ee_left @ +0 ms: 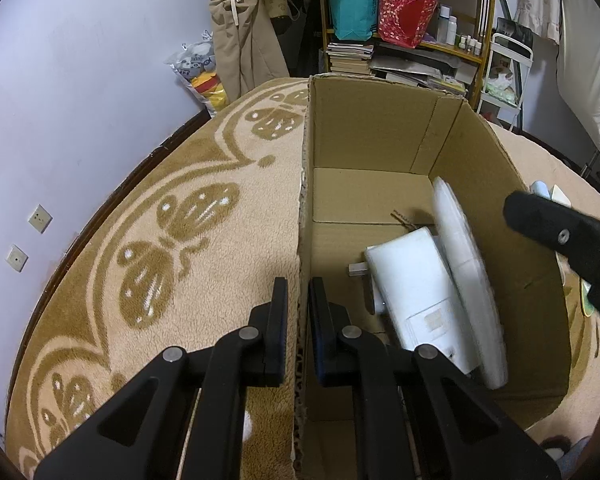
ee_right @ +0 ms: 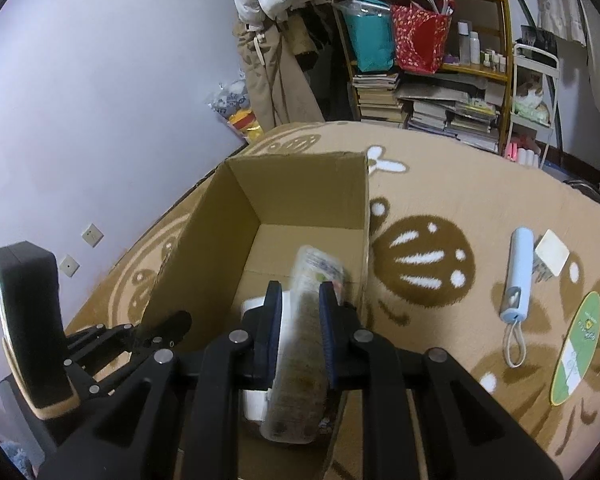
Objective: Organize rigid objects
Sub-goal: 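Lower the remote into the box and open the right tool, then move the right tool back over the green Pochacco board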
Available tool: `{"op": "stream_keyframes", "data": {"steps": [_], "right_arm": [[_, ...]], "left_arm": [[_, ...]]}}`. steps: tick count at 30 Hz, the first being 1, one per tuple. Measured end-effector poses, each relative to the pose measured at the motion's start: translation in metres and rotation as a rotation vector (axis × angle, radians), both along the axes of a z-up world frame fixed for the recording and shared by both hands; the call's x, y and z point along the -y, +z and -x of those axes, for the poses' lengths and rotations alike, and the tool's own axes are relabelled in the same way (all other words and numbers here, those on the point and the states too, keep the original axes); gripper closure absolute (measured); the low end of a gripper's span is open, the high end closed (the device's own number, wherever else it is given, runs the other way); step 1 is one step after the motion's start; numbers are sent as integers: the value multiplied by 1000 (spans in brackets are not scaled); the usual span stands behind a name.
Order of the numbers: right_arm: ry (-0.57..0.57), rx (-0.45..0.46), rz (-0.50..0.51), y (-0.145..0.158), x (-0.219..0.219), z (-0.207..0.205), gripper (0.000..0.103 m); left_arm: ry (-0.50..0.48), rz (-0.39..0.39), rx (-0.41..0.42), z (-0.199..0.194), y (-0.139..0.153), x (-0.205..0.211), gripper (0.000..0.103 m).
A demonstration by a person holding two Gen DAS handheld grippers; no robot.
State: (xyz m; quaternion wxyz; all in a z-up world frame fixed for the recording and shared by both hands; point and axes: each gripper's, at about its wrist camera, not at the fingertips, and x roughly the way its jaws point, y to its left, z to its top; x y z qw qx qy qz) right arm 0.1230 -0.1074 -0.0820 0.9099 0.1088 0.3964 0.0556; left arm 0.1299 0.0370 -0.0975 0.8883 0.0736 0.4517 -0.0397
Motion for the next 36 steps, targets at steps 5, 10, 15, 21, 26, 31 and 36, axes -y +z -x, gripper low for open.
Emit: {"op": "stream_keyframes", "data": {"steps": [5,10,15,21,26,31,36], "right_arm": [[-2,31,-12,12,4,4,42],[-24,109,16,33,11,13,26],[-73,134,78,46,25,14,5],[-144,142,104,52,52,18,2],[-216,121,138,50,81,19,0],[-318,87,156,38,120,24,0],[-417,42,159,16,156,27,0]], "left_arm": [[3,1,0,1,2,2,92],[2,-2,0,1,1,2,92],[2,-1,-1,0,0,2,92],[1,-1,0,0,1,1,92],[2,2,-1,0,1,2,92],[1,0,1,0,1,1,92],[2,1,1,0,1,1,92]]}}
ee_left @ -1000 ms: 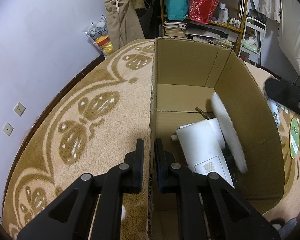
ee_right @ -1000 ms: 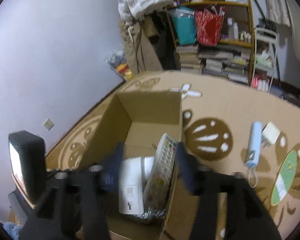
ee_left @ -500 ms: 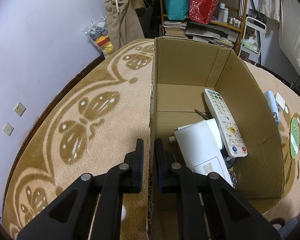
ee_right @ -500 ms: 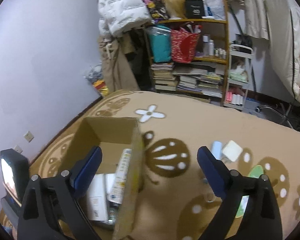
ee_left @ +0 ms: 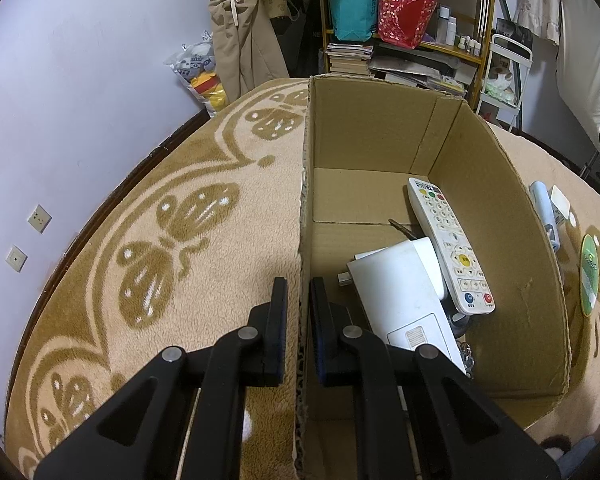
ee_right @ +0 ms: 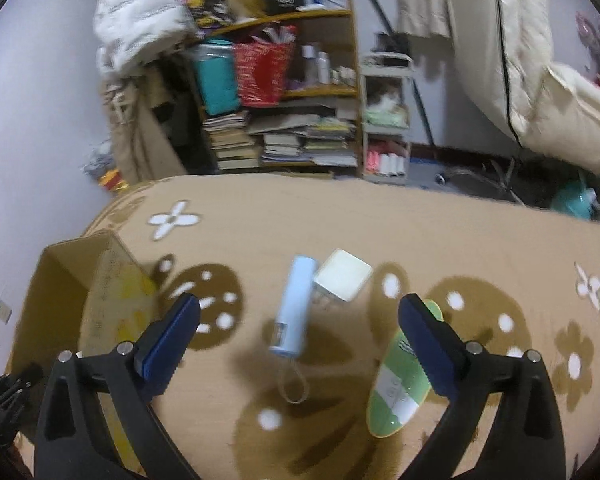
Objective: Organize rigid objects
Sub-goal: 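Move the right tool back over the green Pochacco board, then grasp the green Pochacco board with the right tool, then carry the green board with the right tool over the box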
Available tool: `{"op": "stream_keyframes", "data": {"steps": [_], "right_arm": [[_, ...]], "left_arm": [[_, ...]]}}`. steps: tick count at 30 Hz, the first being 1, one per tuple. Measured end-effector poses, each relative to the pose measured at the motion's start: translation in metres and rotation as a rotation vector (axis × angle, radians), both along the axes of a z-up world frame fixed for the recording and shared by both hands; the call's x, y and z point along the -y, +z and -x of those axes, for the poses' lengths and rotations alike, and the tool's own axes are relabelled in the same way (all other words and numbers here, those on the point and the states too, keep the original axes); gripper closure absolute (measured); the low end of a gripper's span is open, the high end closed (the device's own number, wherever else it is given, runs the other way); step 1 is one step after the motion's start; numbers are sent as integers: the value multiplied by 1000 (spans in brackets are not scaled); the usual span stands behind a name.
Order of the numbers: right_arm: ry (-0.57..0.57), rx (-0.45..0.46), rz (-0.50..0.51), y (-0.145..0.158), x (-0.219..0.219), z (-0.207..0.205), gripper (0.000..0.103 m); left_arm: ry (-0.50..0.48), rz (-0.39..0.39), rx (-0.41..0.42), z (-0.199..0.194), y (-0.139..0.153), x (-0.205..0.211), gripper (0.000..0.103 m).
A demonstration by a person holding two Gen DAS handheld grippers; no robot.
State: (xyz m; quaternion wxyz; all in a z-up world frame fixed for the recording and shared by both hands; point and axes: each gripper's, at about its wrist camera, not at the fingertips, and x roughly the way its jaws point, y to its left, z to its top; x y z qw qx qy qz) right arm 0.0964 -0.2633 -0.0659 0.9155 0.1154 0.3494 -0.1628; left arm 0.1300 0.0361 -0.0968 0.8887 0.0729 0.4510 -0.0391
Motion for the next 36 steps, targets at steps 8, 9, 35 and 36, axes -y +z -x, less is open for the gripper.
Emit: {"op": "stream_keyframes", "data": {"steps": [8,9,35,36], "right_arm": [[-92,-42,6,-36,36,11,0],[-100,-44,-10,-41,40,13,0],[-199,-277,-19,-116,72,14,37],[-200,-278,-12,-116,70,14,37]], "left_arm": [[9,-1,3,-1,1,0,92],[7,0,2,-1,2,0,92],[6,-13,12,1,2,0,92],[5,-15,12,1,1,0,92]]}}
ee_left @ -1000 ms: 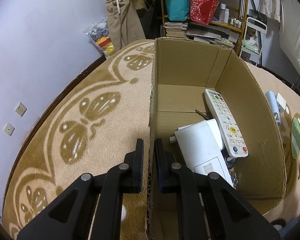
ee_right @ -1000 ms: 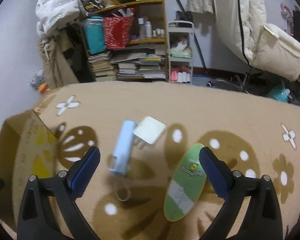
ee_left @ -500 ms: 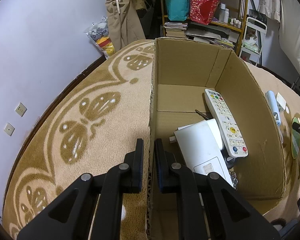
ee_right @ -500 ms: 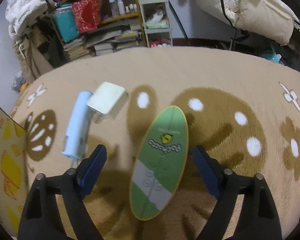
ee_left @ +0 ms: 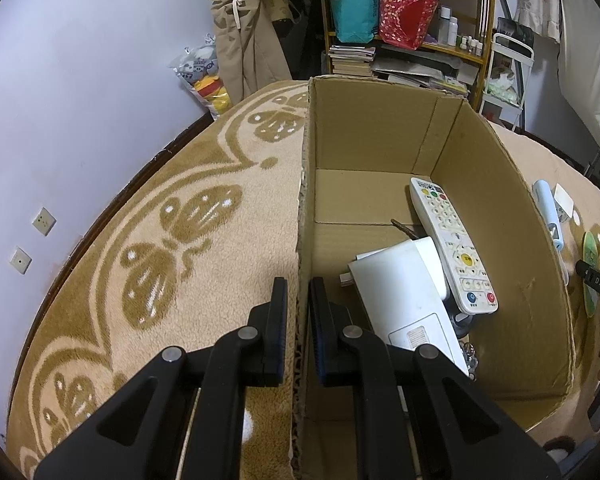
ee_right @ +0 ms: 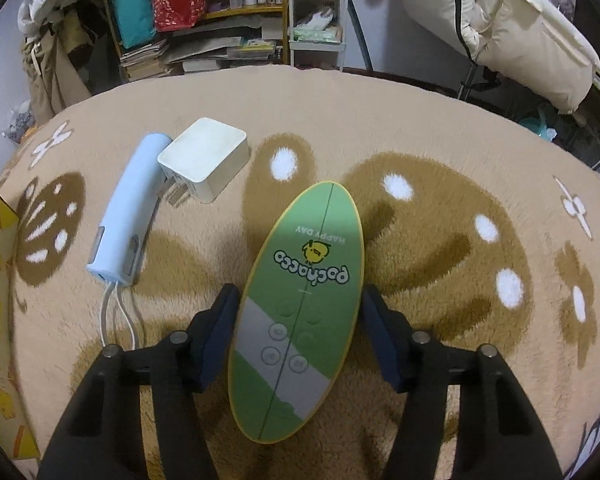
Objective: Organize rigid objects
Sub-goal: 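Carry the green board with the right tool over the box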
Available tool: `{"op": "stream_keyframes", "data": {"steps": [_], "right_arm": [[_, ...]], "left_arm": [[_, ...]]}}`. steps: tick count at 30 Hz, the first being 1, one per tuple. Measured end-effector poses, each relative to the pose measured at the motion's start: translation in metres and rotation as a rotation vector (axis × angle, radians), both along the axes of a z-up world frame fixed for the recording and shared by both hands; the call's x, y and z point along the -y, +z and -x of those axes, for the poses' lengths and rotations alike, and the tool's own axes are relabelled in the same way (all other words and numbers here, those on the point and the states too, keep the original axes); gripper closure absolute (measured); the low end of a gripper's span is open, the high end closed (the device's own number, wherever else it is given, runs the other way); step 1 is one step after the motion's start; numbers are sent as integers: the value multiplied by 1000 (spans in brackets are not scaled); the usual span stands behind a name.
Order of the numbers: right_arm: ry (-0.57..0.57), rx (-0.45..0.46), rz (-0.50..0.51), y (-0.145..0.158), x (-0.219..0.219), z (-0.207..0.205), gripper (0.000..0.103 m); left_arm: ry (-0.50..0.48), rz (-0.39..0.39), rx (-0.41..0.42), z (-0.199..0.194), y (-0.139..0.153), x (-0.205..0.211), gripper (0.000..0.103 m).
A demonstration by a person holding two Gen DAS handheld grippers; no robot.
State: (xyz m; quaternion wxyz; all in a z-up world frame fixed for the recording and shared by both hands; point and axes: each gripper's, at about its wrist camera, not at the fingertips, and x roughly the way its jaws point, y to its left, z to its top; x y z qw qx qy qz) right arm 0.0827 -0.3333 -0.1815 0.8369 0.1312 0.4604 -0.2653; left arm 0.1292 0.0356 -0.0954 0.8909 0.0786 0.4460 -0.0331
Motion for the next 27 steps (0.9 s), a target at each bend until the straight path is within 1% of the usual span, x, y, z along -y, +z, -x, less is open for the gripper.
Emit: {"op": "stream_keyframes", "data": {"steps": [3,10,14,20,23,25,27], "right_arm": [[-4,2,19,2,-4,1,42],[-9,18,10,4,-8,3,42],[-15,46,7,10,-9,5,42],[-6,85,6,26,-14,5,42],[5,124,-15,38,-17,5,42],[21,144,-10,46,-21,4,42],[38,179,-39,54,-24,3,42]], "left_arm": [[0,1,-1,0,0,0,92],[0,1,-1,-1,0,0,92],[1,2,-1,-1,0,0,92],[0,-1,0,-1,0,0,92],[0,0,-1,-1,-1,0,92],[0,0,-1,-1,0,0,92],[-1,-2,0,-1,-1,0,92]]}}
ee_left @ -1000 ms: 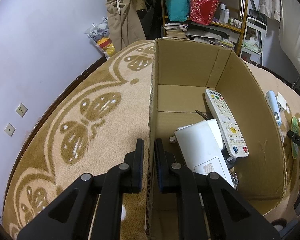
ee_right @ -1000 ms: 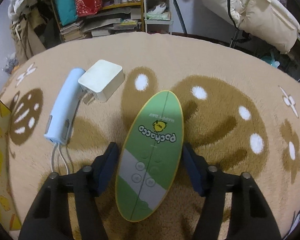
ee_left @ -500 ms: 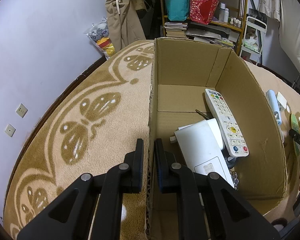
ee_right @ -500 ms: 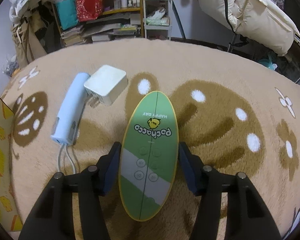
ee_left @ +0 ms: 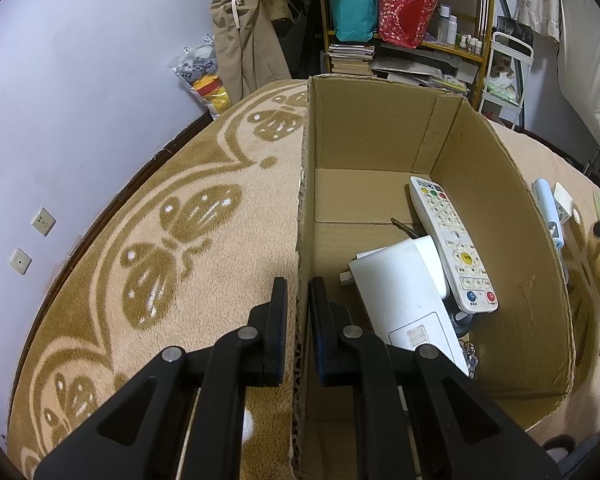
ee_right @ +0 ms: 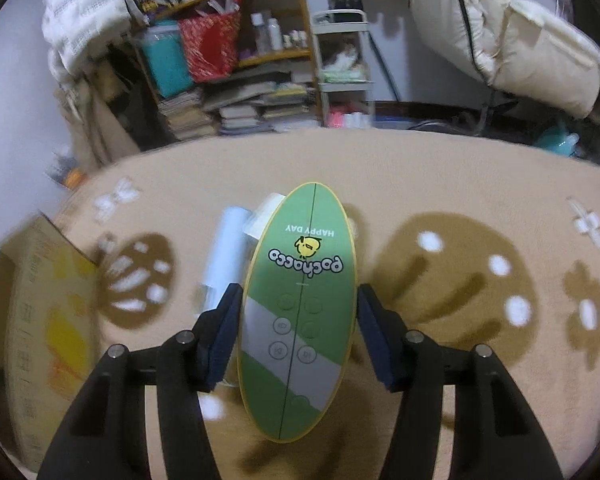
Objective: Organize rigid objects
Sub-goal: 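Carry the green board with the right tool over the box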
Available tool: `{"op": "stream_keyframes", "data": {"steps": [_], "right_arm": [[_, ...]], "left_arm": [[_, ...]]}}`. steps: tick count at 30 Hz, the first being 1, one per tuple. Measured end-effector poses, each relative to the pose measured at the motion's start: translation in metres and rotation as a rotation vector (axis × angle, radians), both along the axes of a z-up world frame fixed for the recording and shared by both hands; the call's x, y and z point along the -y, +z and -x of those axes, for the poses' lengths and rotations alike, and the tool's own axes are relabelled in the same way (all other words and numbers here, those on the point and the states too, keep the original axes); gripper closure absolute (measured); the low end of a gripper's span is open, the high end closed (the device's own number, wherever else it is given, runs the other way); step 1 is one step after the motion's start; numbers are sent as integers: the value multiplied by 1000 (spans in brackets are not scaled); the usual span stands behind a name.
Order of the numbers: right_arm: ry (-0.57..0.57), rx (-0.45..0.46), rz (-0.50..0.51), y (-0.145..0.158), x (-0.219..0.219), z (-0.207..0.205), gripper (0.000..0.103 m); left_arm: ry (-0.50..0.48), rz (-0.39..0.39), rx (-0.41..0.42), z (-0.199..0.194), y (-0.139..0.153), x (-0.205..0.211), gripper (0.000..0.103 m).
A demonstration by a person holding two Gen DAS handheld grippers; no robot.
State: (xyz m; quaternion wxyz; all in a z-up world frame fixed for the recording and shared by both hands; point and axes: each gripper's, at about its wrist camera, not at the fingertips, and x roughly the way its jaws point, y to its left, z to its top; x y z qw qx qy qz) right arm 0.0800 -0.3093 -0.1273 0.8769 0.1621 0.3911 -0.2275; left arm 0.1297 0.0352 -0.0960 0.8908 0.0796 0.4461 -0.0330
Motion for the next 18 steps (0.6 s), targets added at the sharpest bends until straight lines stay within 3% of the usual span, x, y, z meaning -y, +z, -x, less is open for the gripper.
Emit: {"op": "stream_keyframes", "data": {"steps": [4,11,18], "right_arm": [[41,83,-86,13,-4,-3,42],[161,131,-37,41,-40,-17,42],[343,143,11,57,-102,-35,42]], "left_arm": [[0,0,-1,0,-1,0,92],[0,2,0,0,-1,0,92],[0,0,0,0,-1,0,92]]}}
